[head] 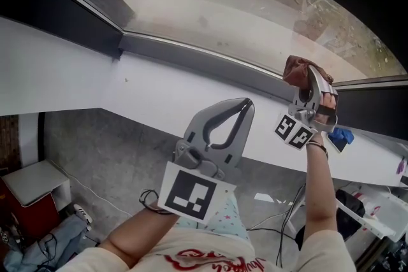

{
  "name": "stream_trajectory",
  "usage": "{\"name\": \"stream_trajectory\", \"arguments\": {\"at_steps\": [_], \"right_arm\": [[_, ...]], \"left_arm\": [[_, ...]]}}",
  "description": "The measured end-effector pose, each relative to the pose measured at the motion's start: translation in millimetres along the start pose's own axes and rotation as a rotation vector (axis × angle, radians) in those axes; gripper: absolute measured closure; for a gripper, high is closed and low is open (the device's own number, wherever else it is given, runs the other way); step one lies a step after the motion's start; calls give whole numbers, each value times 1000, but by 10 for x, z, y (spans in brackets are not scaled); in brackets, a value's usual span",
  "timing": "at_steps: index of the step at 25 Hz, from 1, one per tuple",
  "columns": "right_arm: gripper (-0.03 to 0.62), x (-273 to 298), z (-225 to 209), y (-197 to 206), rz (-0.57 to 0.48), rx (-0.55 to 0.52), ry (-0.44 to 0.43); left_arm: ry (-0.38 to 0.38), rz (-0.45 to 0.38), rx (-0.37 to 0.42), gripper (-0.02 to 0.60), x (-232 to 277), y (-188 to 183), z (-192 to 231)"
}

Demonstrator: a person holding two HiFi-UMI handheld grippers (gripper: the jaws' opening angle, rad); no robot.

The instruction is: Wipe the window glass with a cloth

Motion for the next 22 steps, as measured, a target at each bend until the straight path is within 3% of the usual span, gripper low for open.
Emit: {"name": "stream_trajectory", "arguments": {"at_steps": [18,22], "right_arm": [[507,116,745,3,-19,-13,-128],[505,148,1121,83,12,-32,-255]], "left_arm": [[-23,-7,-23,560,6,48,-9],[-28,-3,-27,560,23,60,-38]]}}
Point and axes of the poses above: the fingertips, and each gripper's own axes: x forward along the fingers, z to its left, y out of its underside, the point moved 3 cm from there along -x, backward along the fingers, and after that the axes turned 9 degrees about -x, right-handed, at the moved point
